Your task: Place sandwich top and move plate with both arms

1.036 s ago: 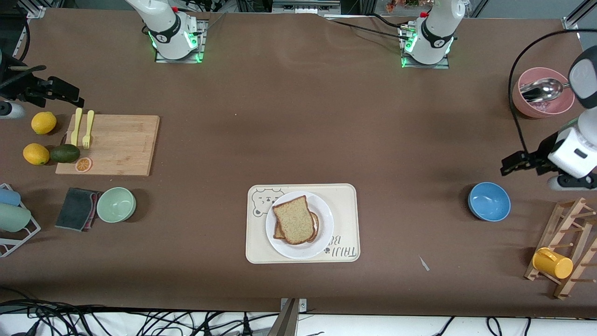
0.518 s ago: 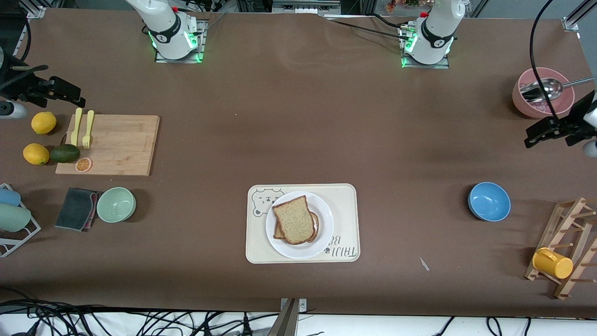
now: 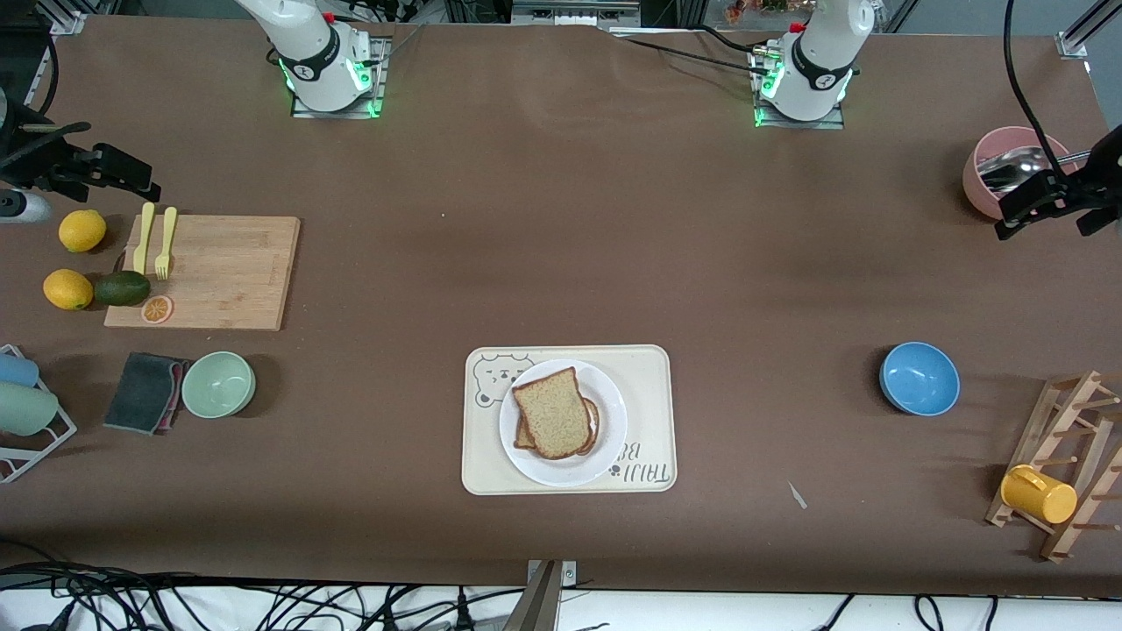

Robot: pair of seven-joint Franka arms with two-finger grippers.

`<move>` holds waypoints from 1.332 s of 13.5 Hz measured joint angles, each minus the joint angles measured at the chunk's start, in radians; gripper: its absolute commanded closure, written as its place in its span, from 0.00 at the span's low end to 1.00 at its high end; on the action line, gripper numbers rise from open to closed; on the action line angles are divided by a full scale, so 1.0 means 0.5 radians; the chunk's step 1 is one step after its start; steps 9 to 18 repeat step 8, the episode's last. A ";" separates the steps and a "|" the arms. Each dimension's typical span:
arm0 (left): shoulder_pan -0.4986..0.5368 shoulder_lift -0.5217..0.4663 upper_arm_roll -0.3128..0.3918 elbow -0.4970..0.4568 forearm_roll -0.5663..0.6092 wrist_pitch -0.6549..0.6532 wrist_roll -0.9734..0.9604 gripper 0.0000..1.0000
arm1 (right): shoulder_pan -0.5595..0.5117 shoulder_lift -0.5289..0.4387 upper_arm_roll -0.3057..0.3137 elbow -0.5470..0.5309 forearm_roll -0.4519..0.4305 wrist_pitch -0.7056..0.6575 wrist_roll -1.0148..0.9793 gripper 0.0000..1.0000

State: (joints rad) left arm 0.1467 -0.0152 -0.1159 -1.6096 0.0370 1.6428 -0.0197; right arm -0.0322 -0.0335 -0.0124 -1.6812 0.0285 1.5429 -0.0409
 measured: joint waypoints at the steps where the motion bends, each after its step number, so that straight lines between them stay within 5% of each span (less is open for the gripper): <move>1: -0.001 0.000 -0.030 -0.001 0.000 -0.009 -0.030 0.00 | 0.000 0.000 0.000 0.000 0.000 0.000 0.000 0.00; 18: 0.003 0.001 -0.053 -0.014 0.000 -0.045 -0.044 0.00 | 0.000 -0.004 0.000 0.006 0.000 -0.001 -0.001 0.00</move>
